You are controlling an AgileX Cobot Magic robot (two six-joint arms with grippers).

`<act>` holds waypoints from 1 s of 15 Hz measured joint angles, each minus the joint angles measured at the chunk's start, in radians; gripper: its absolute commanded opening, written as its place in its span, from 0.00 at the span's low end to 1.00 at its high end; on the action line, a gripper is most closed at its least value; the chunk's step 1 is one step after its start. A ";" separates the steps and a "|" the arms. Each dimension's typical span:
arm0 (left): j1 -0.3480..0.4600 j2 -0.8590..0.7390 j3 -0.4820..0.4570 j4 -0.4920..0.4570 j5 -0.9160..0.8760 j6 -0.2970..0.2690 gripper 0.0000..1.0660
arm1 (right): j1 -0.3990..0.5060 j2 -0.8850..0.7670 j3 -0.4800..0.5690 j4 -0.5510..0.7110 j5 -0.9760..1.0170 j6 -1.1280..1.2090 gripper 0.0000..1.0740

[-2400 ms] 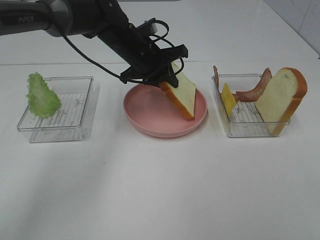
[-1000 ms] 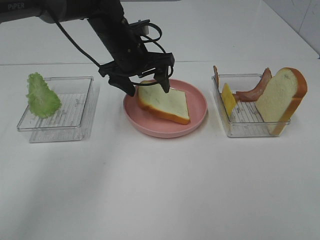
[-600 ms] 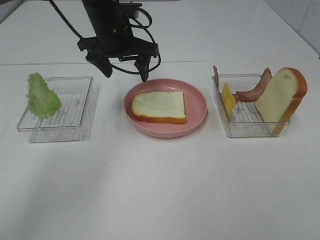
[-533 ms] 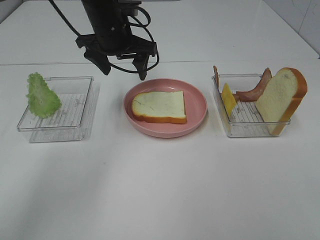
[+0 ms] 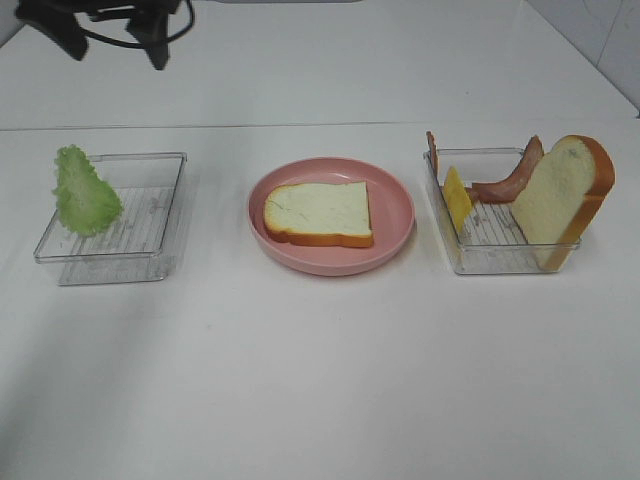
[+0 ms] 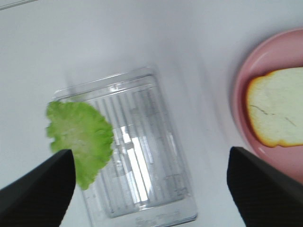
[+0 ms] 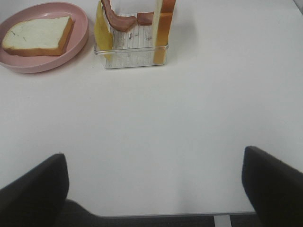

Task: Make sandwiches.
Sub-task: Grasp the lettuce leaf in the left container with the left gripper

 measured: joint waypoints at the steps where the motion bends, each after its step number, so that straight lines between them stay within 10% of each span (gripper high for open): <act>1: 0.050 -0.013 0.021 0.000 0.000 0.006 0.76 | 0.000 0.000 0.000 0.000 0.000 0.000 0.90; 6: 0.196 -0.005 0.113 -0.020 0.006 0.079 0.76 | 0.000 0.000 0.000 0.000 0.000 0.000 0.90; 15: 0.198 0.162 0.114 0.006 0.007 0.090 0.75 | 0.000 0.000 0.000 0.000 0.000 0.000 0.90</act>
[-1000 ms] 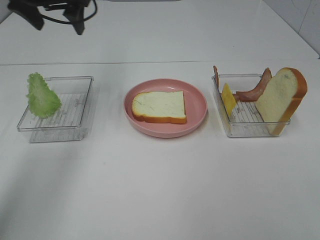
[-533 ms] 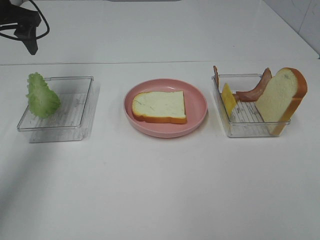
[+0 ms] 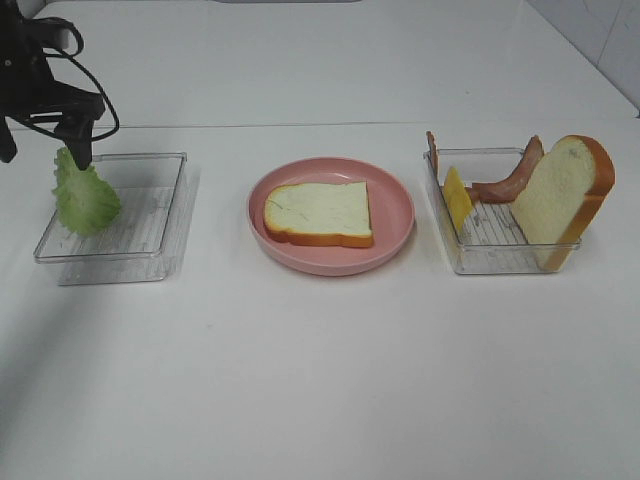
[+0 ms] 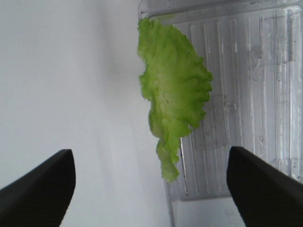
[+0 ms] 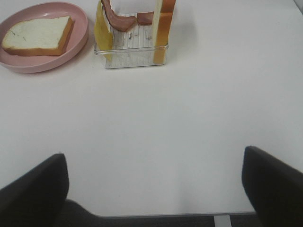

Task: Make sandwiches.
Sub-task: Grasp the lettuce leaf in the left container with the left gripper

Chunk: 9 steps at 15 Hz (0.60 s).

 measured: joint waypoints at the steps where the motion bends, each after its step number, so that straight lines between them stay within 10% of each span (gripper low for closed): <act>1: 0.000 0.010 0.000 0.000 0.000 0.000 0.75 | 0.000 0.000 0.000 0.000 0.000 0.000 0.90; 9: 0.000 0.050 0.000 0.003 0.000 0.000 0.58 | 0.000 0.000 0.000 0.000 0.000 0.000 0.90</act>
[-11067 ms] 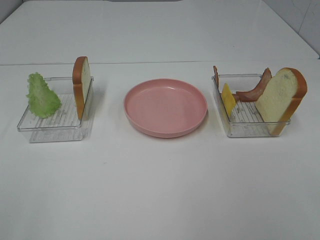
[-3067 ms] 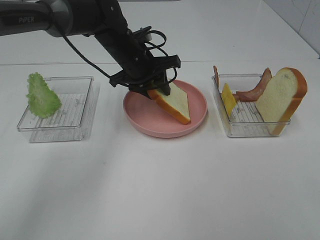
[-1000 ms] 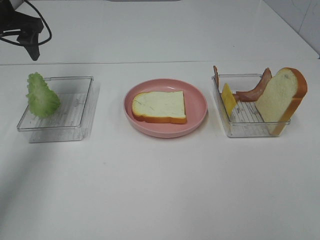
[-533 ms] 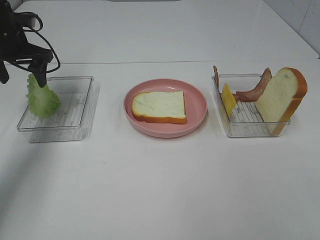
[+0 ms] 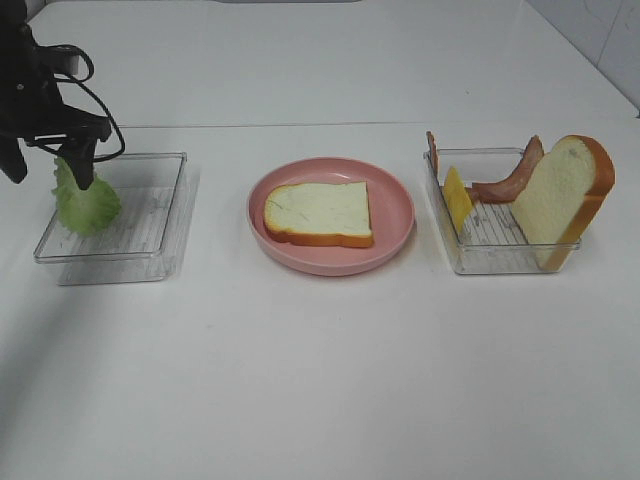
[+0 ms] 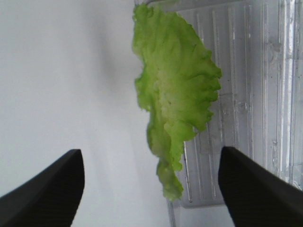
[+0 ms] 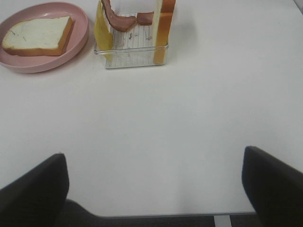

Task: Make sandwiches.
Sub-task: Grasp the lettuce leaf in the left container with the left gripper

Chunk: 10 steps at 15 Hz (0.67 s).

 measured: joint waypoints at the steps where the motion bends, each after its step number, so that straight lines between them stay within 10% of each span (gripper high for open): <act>1: 0.000 0.000 0.000 0.004 -0.002 0.000 0.50 | 0.000 0.000 0.000 0.000 0.000 0.000 0.90; 10: 0.000 0.000 0.000 0.006 -0.026 0.000 0.00 | 0.000 0.000 0.000 0.000 0.000 0.000 0.90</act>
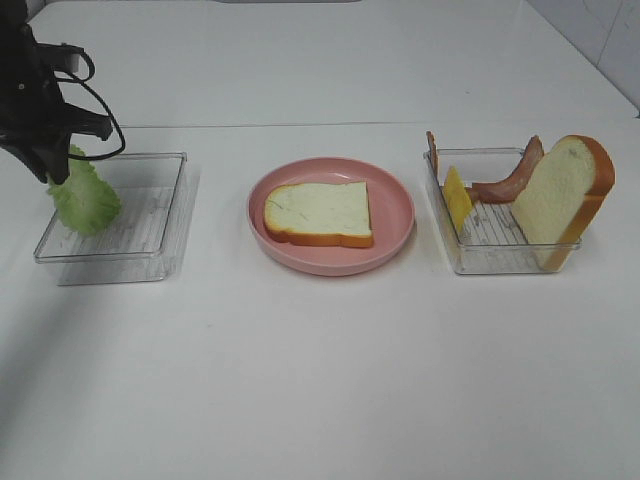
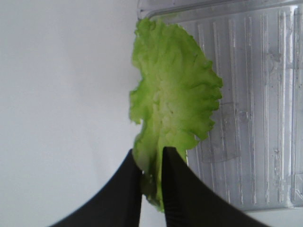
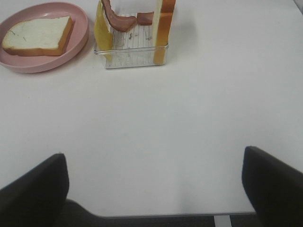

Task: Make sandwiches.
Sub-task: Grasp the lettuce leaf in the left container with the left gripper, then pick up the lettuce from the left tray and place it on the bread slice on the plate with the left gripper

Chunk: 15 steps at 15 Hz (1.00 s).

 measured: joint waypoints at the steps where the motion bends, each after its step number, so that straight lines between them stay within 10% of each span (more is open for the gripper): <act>1: 0.000 0.000 0.000 -0.001 -0.001 0.038 0.00 | 0.000 0.000 0.000 0.000 0.000 0.000 0.90; 11: 0.000 -0.133 0.000 -0.045 0.014 0.048 0.00 | 0.000 0.000 0.000 0.000 0.000 0.000 0.90; 15: 0.000 -0.205 0.000 -0.280 0.017 0.109 0.00 | 0.000 0.000 0.000 0.000 0.000 0.000 0.90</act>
